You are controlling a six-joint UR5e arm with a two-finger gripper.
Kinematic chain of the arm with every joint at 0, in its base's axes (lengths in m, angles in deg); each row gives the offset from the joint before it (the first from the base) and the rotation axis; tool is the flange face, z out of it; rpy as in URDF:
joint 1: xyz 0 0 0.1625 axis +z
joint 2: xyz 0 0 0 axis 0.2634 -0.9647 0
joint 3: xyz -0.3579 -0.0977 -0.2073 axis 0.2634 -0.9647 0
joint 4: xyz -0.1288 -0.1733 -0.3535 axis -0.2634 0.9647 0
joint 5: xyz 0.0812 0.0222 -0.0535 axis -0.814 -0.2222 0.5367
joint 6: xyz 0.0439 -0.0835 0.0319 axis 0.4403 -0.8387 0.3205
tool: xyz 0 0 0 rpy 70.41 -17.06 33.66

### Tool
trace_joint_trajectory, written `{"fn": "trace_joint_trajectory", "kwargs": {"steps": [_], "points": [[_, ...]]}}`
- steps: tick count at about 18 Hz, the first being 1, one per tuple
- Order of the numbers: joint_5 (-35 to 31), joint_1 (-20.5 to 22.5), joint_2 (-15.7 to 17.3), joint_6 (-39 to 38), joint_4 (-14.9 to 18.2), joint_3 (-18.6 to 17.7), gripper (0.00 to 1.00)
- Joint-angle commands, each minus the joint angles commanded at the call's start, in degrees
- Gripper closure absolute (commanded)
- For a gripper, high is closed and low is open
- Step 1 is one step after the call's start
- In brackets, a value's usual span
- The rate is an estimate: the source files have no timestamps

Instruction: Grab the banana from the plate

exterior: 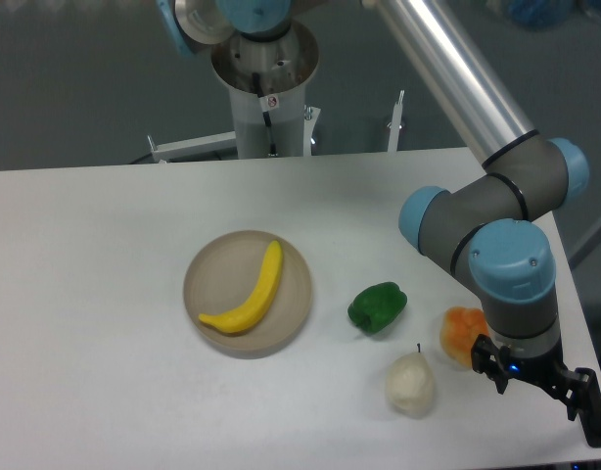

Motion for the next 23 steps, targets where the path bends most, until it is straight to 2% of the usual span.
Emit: {"fn": "trace_joint_trajectory", "kwargs": {"steps": [14, 20, 23], "points": [[0.53, -0.35, 1.84, -0.09, 0.44, -2.19, 0.00], [0.88, -1.58, 7.46, -5.17, 1.31, -9.39, 0.00], [2.81, -2.55, 10.89, -10.97, 5.43, -12.91, 0.00]]}}
